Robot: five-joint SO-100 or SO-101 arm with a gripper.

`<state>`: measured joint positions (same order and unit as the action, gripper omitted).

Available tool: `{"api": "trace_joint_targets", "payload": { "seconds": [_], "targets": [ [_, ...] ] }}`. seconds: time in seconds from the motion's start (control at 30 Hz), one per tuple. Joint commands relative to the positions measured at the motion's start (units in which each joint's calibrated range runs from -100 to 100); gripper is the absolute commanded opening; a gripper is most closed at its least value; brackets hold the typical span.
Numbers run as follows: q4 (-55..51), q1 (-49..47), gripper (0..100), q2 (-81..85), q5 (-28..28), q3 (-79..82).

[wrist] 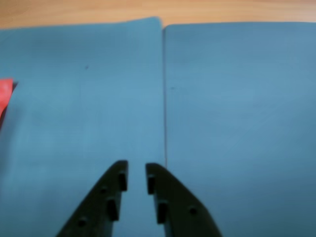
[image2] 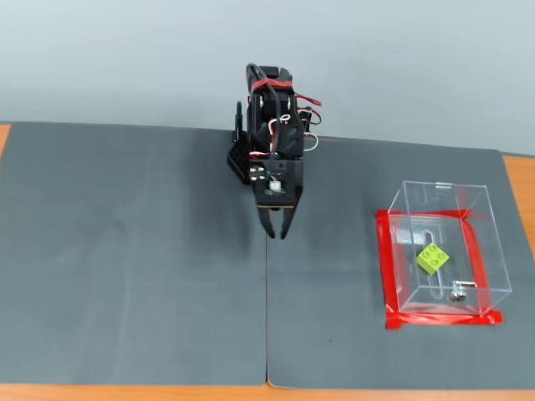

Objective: Pick the green lego block and place it into the transparent box

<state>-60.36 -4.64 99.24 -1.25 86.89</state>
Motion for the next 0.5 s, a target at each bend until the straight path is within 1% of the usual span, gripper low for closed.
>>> {"api": "trace_joint_targets", "payload": {
  "seconds": [0.0,0.47],
  "targets": [
    [0.47,-0.39,4,0.17,0.02,1.8],
    [-0.23,0.65,4,0.26,-0.14,9.86]
  ]
}}
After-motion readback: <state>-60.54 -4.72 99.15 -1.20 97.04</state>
